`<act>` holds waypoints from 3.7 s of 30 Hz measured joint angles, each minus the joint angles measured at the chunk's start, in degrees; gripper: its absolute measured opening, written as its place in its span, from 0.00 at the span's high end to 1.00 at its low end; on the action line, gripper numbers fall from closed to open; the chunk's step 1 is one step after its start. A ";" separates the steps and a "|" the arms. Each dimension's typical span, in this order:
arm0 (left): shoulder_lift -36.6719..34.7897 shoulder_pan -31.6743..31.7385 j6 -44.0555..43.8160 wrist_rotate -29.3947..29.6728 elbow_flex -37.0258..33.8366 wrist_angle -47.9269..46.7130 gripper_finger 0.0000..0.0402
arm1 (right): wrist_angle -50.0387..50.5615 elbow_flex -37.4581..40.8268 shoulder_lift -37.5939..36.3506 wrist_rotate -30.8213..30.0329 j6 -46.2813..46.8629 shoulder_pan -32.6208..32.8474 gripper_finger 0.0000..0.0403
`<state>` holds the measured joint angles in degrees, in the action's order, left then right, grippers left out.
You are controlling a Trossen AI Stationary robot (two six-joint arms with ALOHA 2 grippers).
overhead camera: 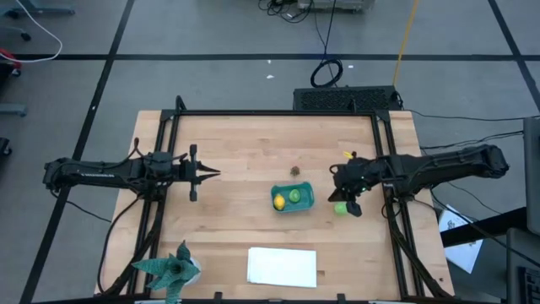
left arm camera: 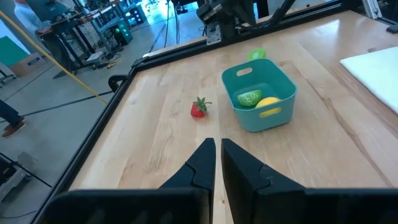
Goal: Pick and placing Produce into tupperware
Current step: Put the sliced cabbage into the green bin
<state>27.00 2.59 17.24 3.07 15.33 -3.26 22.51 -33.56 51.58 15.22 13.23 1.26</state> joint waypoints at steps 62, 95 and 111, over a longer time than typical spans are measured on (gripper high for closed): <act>-0.01 0.00 0.21 0.04 0.00 0.39 0.92 | 40.89 -26.75 20.81 -1.75 4.45 4.52 1.00; 0.00 0.00 -0.02 0.02 0.00 0.21 0.92 | 35.23 -23.51 22.35 -3.08 6.91 4.48 0.26; 0.00 0.00 -0.15 0.01 0.00 0.18 0.92 | 24.15 -11.35 22.37 -3.03 8.62 4.48 0.26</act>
<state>27.00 2.59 17.09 3.08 15.33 -3.07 46.66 -44.91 73.95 12.19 21.85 5.74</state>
